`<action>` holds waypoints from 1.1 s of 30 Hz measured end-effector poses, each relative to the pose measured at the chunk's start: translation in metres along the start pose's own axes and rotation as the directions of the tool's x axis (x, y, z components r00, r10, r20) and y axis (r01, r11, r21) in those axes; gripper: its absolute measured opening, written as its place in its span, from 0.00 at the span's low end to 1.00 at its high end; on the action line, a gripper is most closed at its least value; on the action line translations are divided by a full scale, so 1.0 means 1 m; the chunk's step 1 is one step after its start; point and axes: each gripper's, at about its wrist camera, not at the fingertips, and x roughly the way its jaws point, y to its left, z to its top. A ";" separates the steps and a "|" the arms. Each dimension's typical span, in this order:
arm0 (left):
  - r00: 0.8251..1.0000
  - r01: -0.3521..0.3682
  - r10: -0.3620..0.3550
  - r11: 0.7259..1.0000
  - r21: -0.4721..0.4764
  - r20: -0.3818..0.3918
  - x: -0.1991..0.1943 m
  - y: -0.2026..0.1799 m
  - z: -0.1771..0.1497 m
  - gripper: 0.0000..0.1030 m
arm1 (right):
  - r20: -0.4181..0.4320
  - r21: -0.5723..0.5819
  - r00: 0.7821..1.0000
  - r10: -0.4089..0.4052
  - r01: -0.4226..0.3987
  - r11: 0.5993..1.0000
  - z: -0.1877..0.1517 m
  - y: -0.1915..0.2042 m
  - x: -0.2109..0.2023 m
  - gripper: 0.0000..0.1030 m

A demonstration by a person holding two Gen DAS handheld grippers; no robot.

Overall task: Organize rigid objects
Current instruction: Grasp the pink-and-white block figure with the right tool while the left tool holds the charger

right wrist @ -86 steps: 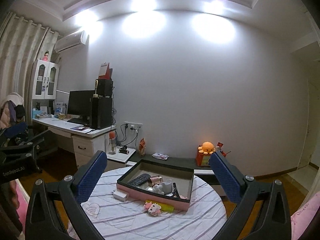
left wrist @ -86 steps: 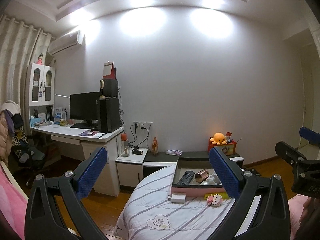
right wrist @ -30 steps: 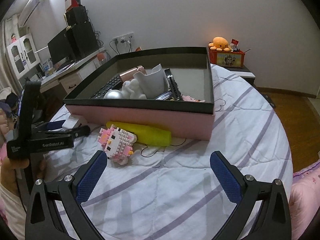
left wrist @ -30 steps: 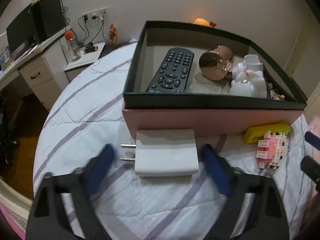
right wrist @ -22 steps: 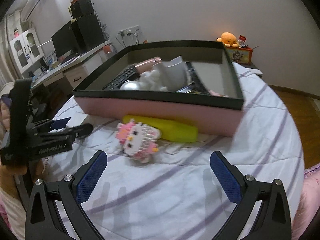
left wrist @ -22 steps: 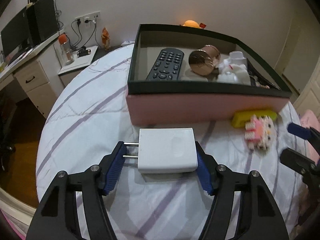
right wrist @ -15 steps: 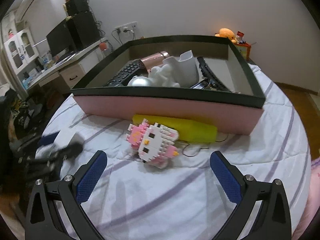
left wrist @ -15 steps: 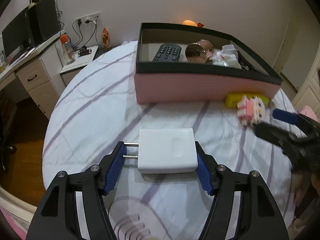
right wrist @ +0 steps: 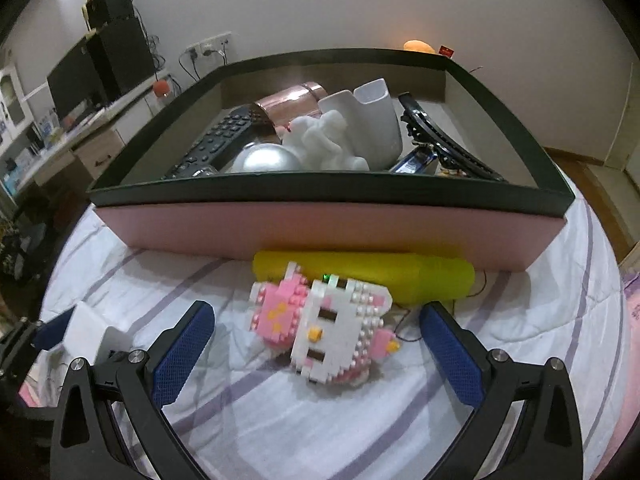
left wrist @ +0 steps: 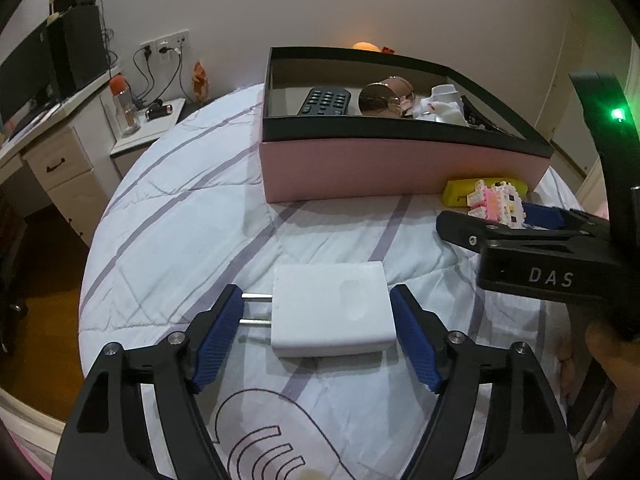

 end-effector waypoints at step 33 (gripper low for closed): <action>0.988 0.153 -0.152 0.987 -0.046 0.039 -0.029 -0.022 -0.006 0.65 | 0.027 -0.041 0.971 0.236 -0.235 0.971 -0.029 -0.060 -0.056 0.55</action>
